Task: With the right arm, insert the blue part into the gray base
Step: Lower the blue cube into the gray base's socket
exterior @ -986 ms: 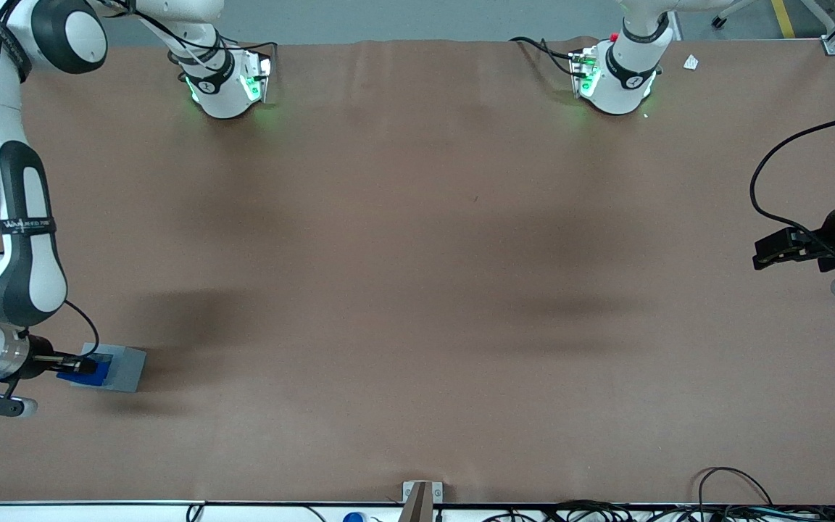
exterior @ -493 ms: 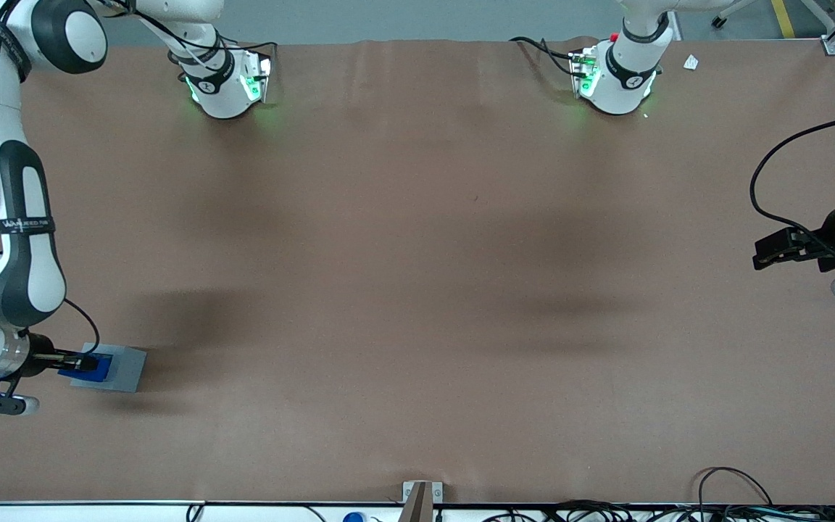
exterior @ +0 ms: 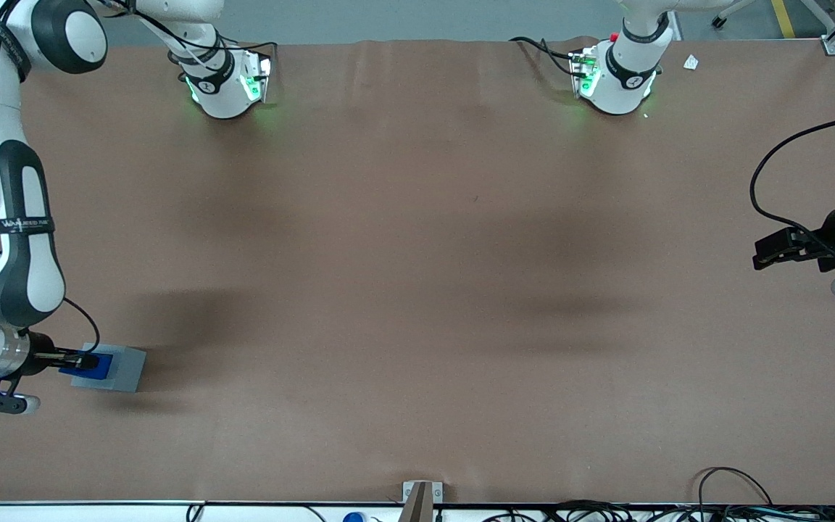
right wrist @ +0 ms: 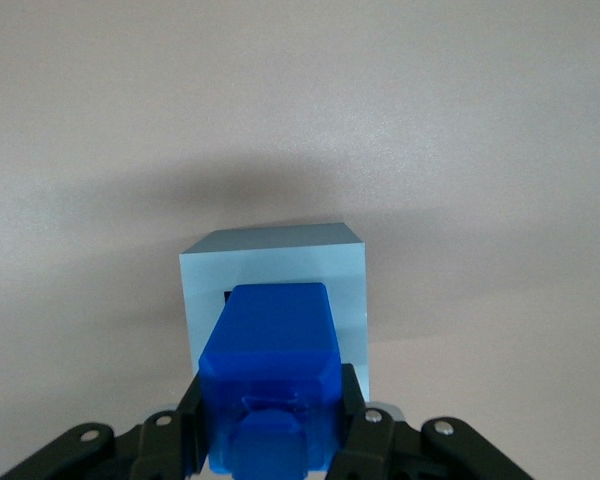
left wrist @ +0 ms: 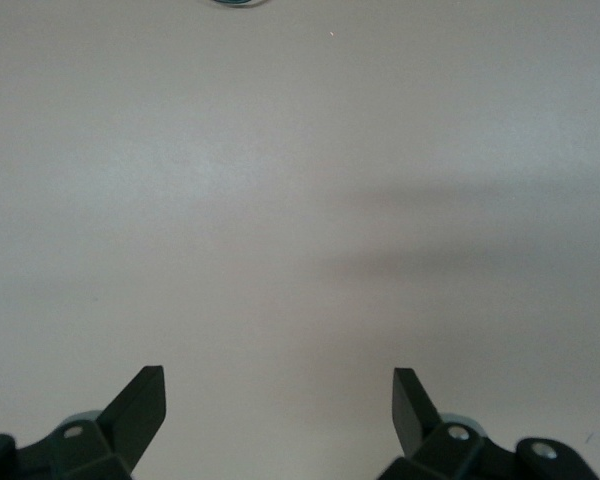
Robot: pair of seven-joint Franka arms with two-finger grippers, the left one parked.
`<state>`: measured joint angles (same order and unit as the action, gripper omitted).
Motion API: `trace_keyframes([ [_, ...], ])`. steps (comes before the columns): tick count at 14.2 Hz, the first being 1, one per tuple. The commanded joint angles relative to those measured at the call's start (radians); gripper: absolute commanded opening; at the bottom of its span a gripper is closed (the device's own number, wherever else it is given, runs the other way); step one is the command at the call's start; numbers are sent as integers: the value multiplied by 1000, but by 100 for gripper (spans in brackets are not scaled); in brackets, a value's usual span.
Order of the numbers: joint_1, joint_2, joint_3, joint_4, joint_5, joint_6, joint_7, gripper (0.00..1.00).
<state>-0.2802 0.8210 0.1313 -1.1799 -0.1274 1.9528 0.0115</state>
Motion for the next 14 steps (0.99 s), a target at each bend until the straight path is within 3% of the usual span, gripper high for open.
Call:
trace_keyframes([
  [1,-16,7,14,19,3,-12,-11,0],
  [14,-16,18,14,20,9,-12,-10,0],
])
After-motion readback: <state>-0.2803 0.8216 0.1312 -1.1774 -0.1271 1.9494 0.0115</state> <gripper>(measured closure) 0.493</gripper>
